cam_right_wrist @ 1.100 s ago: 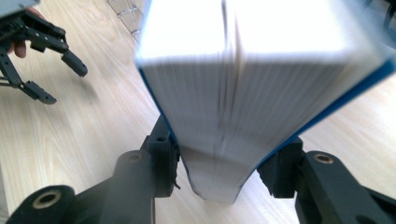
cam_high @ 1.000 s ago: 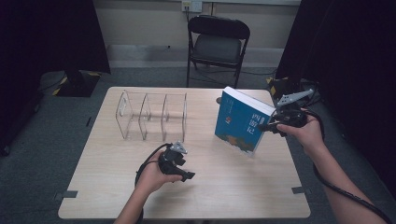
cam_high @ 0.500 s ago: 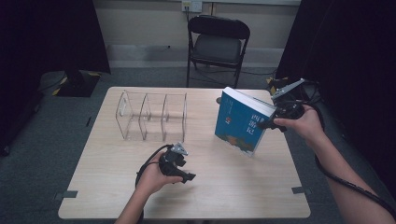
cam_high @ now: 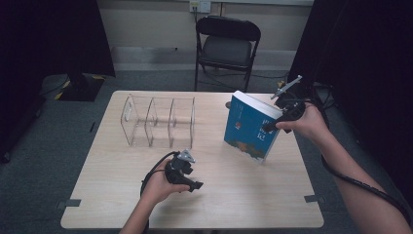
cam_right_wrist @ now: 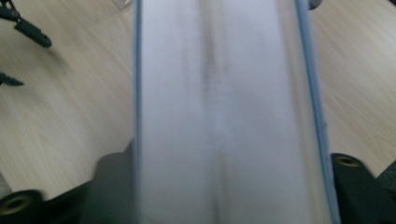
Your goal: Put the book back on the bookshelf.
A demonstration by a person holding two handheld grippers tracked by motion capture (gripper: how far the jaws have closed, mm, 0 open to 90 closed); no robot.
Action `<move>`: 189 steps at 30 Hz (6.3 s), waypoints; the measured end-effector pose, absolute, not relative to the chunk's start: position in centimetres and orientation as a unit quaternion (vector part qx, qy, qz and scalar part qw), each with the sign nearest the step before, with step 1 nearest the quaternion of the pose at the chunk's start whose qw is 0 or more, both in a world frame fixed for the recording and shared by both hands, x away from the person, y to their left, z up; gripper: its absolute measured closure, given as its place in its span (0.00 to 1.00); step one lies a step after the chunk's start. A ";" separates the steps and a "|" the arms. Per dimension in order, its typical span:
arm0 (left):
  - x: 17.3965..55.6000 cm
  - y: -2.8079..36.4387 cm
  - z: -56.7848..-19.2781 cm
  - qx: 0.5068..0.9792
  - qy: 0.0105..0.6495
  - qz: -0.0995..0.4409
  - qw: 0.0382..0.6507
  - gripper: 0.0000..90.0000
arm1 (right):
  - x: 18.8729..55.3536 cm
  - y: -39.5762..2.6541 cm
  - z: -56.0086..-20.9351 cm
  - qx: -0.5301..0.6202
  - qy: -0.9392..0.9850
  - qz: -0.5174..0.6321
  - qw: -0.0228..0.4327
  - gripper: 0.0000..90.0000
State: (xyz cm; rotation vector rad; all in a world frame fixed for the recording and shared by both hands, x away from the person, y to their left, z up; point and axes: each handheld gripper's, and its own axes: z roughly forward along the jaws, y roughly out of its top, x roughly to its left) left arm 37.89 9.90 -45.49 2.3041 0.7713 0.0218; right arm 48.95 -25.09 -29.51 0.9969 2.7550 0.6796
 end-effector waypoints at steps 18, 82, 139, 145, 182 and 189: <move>37.8 9.9 -45.6 0.889 0.301 0.006 0.346 0.34 | 49.9 -23.9 -30.1 0.320 0.926 0.193 0.054 0.58; 38.2 10.8 -43.9 0.884 0.298 0.013 0.361 0.29 | 39.5 -19.9 -30.0 0.122 0.954 0.273 0.017 0.67; 40.5 5.5 -35.4 0.909 0.149 0.034 0.388 0.45 | 38.8 -22.3 -31.4 0.127 0.939 0.314 0.060 0.45; 40.2 5.2 -35.1 0.917 0.140 0.047 0.370 0.49 | 38.5 -24.0 -32.1 0.149 0.923 0.349 0.059 0.42; 37.9 4.4 -30.1 0.951 0.131 0.021 0.278 0.67 | 38.5 -26.2 -36.6 0.196 0.907 0.369 0.041 0.40; 37.9 4.2 -29.6 0.948 0.142 0.010 0.283 0.58 | 38.6 -26.2 -36.7 0.197 0.906 0.373 0.042 0.40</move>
